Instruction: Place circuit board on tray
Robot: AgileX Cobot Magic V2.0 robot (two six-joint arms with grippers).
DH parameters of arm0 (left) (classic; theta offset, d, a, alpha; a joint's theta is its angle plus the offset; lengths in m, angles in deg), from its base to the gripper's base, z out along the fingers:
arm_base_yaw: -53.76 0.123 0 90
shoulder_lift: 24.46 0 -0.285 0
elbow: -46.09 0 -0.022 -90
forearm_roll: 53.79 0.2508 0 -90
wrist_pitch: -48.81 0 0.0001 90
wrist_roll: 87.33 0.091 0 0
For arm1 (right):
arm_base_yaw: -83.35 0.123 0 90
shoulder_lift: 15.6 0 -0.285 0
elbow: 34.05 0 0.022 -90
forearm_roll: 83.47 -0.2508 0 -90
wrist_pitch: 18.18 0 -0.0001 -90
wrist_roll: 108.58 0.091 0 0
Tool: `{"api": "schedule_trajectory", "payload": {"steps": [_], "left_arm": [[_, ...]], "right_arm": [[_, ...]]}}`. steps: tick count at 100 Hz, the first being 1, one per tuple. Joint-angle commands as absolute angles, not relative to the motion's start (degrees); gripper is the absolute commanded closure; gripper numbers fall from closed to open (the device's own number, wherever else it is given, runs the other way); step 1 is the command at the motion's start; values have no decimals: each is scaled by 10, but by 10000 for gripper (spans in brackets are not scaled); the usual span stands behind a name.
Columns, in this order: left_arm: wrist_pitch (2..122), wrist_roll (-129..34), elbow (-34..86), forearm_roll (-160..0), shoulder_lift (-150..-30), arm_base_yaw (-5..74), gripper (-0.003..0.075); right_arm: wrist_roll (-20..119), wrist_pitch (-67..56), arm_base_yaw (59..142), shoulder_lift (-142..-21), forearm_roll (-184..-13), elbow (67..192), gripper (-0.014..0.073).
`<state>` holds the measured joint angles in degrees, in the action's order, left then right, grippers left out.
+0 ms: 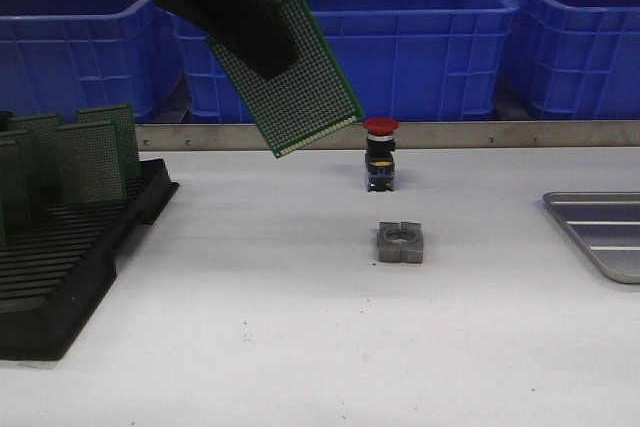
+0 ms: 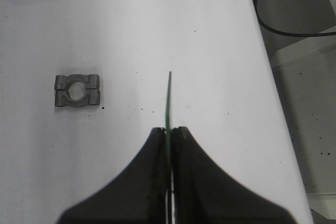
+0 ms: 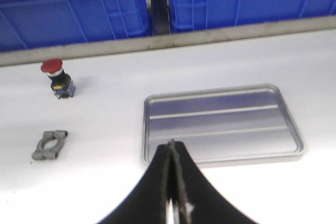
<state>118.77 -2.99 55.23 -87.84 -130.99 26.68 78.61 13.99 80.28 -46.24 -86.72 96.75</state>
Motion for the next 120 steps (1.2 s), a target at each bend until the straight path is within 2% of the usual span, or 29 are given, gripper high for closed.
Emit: {"api": "schedule_trajectory", "payload": {"steps": [1, 15, 22, 31, 32, 33, 43, 51, 61, 75, 91, 106, 120], "left_arm": [[1218, -36, 570, -912, -1283, 261, 738], [1218, -36, 570, -912, -1283, 261, 738], [1218, -36, 570, -912, -1283, 261, 738], [1218, -36, 570, -913, -1283, 261, 738], [1218, -36, 570, -913, -1283, 261, 738], [1218, -36, 570, -913, -1283, 261, 738], [1218, -36, 570, -914, -1283, 261, 738], [1218, -36, 570, -916, -1283, 261, 738], [1218, -36, 570, -922, -1283, 261, 738], [1218, -36, 570, -927, -1283, 261, 738], [1218, -36, 570, -927, -1283, 261, 738], [1218, -36, 570, -927, -1283, 261, 738], [1218, -36, 570, -927, -1283, 261, 738]], "right_arm": [[788, 153, 803, -516, -869, 1021, 662], [788, 160, 803, -572, -872, 1045, 657], [788, 160, 803, -586, -883, 1045, 622], [788, 161, 803, -596, -904, 1045, 484], [788, 161, 803, -596, -910, 1045, 442], [788, 161, 803, -597, -910, 1045, 442], [788, 161, 803, -598, -922, 1045, 230], [786, 154, 803, -599, -935, 1045, 140], [743, 139, 803, -603, -958, 1045, 139], [580, 135, 803, -634, -1073, 1049, 139], [299, 175, 803, -707, -1277, 1065, 139], [0, 273, 803, -788, -1460, 1084, 139], [-157, 339, 808, -863, -1567, 1100, 139]]}}
